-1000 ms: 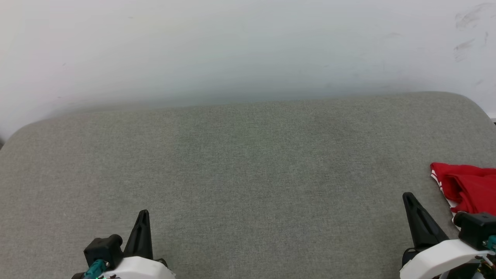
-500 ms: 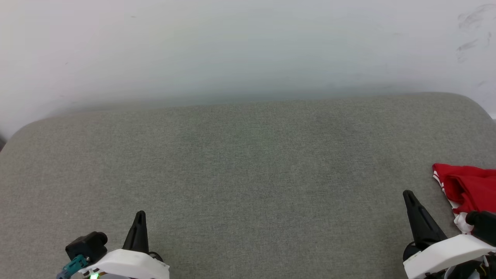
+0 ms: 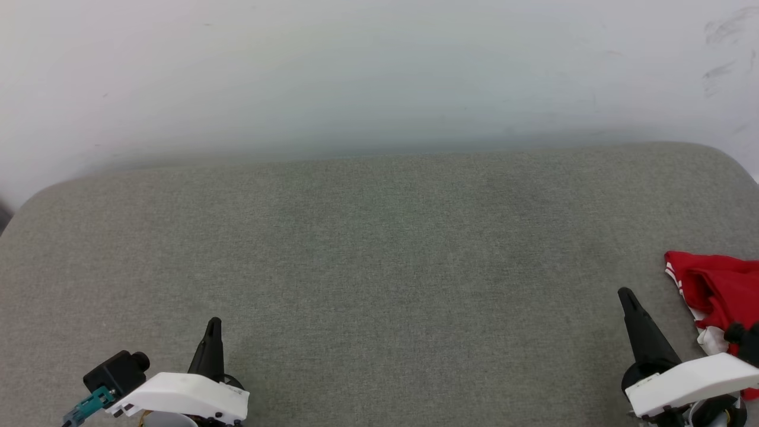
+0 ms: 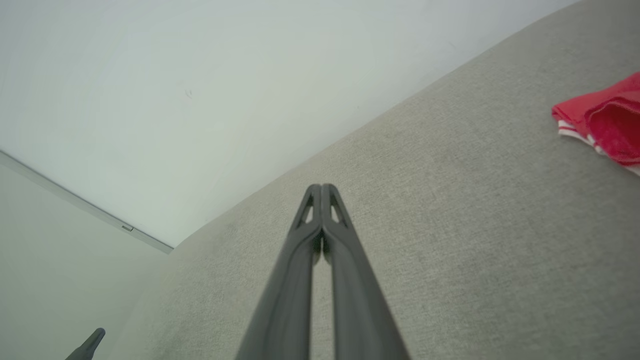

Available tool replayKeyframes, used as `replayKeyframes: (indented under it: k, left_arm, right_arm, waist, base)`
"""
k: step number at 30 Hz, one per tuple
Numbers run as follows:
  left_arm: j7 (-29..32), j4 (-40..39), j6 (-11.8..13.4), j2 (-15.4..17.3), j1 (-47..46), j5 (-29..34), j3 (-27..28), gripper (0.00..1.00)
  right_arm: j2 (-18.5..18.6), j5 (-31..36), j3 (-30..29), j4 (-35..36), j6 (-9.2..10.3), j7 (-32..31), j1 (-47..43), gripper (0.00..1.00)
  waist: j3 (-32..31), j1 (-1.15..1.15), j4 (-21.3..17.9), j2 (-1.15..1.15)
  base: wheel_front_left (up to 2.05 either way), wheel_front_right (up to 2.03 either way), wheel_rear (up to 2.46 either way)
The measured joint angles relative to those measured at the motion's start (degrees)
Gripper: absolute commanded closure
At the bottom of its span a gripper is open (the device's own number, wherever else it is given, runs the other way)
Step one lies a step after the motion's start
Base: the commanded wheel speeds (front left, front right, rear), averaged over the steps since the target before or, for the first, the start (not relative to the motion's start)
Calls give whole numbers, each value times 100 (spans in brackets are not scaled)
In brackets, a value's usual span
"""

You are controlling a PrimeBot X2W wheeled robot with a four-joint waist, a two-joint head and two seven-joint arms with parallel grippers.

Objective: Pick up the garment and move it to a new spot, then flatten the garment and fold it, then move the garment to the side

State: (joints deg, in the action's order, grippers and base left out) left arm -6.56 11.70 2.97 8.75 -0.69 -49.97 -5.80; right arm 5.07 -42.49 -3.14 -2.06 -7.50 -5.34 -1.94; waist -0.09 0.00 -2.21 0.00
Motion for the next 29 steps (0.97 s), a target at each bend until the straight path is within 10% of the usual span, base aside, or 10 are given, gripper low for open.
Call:
replayKeyframes:
  k: [29]
  left_arm:
    - [520,94,-432,-213,-209,-1745,477,100]
  right_arm:
    - [-82,-2028,-130,-490,0,-32,322,100]
  waist:
    - [8,0,70,0]
  base:
    - [0,0,0]
